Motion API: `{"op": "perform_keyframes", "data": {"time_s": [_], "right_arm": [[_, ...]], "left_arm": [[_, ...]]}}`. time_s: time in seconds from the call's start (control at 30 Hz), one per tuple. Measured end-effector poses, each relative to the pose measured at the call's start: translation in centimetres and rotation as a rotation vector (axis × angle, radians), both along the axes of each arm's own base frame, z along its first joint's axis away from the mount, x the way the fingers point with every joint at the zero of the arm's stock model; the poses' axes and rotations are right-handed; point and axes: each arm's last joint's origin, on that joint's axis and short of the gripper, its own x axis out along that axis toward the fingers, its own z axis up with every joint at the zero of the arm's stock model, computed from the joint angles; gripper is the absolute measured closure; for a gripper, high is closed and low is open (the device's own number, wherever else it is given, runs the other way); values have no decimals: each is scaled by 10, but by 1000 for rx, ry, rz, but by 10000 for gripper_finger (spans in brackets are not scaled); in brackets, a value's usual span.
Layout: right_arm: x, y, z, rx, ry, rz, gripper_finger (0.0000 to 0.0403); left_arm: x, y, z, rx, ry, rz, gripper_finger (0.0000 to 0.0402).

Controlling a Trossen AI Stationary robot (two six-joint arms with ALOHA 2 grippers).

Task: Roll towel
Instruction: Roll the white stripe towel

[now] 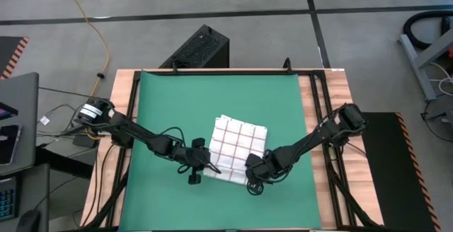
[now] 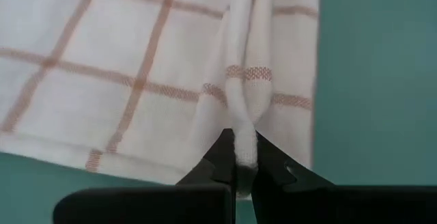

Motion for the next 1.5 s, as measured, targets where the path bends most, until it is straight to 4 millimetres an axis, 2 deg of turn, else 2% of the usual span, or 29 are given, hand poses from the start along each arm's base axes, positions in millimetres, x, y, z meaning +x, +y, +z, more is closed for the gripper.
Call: {"op": "perform_keyframes", "data": {"time_s": [0.13,0.27,0.37,0.47,0.57,0.77,0.87,0.97,1.07,1.2,1.3,1.4,1.5], "right_arm": [[0,0,-1,-15,-5,21,387],[0,0,-1,-16,-8,27,387],[0,0,-1,-17,-9,33,387],[0,0,-1,-24,-14,53,387],[0,0,-1,-32,-12,70,387],[0,0,-1,-42,-14,85,387],[0,0,-1,-47,-16,91,387],[0,0,-1,-47,-16,93,387],[0,0,-1,-47,-17,93,387],[0,0,-1,-47,-17,97,387],[0,0,-1,-47,-19,102,387],[1,-2,-1,-45,-20,99,387],[1,-2,-1,-43,-18,99,387]], "left_arm": [[3,-1,-17,4,49,25,392],[3,0,-20,36,51,54,368],[3,0,-17,28,46,22,341],[0,0,-9,-32,44,61,317],[-6,2,2,-43,57,77,309],[-20,-1,12,38,80,76,331],[-15,-11,19,77,-38,5,366],[-13,-20,25,131,-139,6,395],[-16,-26,29,187,-180,32,399],[-30,-32,30,175,-71,55,401],[-36,-41,46,192,-161,17,401],[-31,-53,56,220,-295,-88,401],[-21,-53,45,228,-291,-169,401]]}}
